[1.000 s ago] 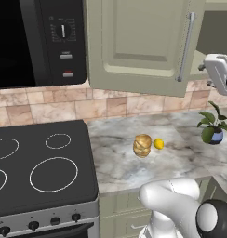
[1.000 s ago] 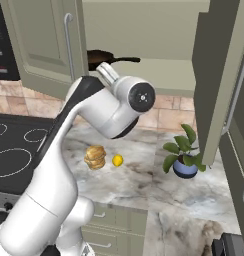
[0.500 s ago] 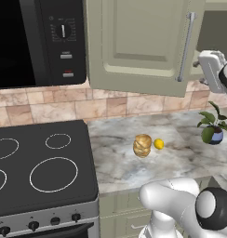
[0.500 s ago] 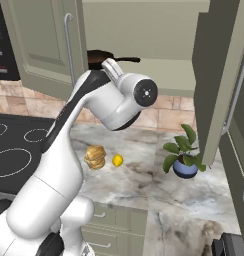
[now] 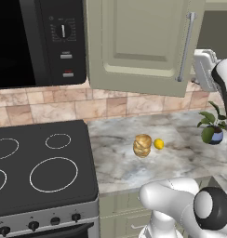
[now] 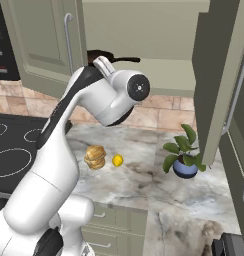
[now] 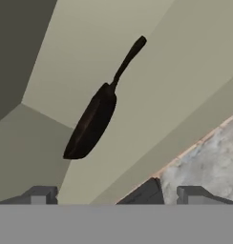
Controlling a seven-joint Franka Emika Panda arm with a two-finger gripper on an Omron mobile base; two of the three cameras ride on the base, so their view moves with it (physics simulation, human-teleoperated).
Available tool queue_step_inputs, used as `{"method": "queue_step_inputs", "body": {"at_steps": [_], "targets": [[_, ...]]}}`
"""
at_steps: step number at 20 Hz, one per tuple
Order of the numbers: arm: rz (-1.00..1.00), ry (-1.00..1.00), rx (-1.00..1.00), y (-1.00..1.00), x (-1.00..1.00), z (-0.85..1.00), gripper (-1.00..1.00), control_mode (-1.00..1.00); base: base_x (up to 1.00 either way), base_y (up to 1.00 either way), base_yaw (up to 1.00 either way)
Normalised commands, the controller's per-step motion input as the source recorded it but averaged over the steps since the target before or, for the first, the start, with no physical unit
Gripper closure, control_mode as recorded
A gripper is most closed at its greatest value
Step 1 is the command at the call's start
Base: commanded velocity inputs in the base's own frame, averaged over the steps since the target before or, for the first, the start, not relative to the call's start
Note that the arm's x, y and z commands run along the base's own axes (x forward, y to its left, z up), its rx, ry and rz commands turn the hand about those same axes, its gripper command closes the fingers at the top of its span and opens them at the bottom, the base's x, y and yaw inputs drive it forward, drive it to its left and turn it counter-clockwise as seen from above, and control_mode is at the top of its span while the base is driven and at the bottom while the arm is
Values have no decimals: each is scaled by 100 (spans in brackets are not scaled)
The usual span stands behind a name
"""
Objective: Pick the pan from the cabinet and place it on the stove. Then turn on the stove burner for the pan.
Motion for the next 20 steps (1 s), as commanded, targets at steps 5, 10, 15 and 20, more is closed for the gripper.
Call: {"method": "queue_step_inputs", "body": {"at_steps": [5, 10, 15, 20], "targets": [[7, 7, 0, 37, 0, 0, -100, -100, 0, 0, 0], [12, 2, 0, 44, -22, 0, -100, -100, 0, 0, 0], [15, -1, 0, 47, -71, 0, -100, -100, 0, 0, 0], [15, 0, 0, 75, -64, 0, -100, -100, 0, 0, 0]]}}
